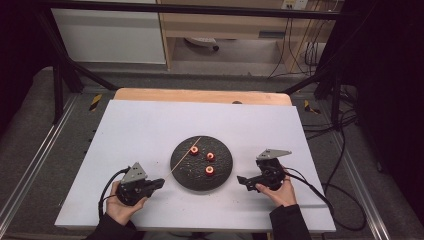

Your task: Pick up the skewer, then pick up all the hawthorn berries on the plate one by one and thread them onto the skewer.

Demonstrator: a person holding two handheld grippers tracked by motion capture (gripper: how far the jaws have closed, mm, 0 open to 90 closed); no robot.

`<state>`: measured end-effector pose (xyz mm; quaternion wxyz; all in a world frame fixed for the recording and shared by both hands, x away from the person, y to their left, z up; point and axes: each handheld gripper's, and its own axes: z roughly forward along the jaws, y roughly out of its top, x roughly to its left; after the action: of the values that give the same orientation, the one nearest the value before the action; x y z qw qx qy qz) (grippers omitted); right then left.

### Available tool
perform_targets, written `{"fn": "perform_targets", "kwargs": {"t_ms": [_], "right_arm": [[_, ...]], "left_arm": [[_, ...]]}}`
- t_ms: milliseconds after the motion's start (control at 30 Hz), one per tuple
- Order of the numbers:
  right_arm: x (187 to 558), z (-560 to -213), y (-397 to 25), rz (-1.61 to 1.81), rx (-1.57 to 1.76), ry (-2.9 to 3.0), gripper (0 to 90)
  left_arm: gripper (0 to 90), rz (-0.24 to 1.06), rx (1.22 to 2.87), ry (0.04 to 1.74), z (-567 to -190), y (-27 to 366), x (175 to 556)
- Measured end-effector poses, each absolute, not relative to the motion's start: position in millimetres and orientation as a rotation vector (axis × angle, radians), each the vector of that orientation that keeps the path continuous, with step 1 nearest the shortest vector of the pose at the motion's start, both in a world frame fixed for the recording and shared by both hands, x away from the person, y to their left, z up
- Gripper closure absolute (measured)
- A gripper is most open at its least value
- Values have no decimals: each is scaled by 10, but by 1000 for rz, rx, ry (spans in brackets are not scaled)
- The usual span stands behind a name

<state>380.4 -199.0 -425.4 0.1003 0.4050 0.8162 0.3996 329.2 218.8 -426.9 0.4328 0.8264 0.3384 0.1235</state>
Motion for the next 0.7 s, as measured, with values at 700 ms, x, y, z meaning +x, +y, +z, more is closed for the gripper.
{"fn": "perform_targets", "kwargs": {"t_ms": [700], "right_arm": [[4072, -3966, -1255, 1058, 1089, 2549, 36]], "left_arm": [[884, 310, 2049, 844, -4318, 2232, 3276]]}}
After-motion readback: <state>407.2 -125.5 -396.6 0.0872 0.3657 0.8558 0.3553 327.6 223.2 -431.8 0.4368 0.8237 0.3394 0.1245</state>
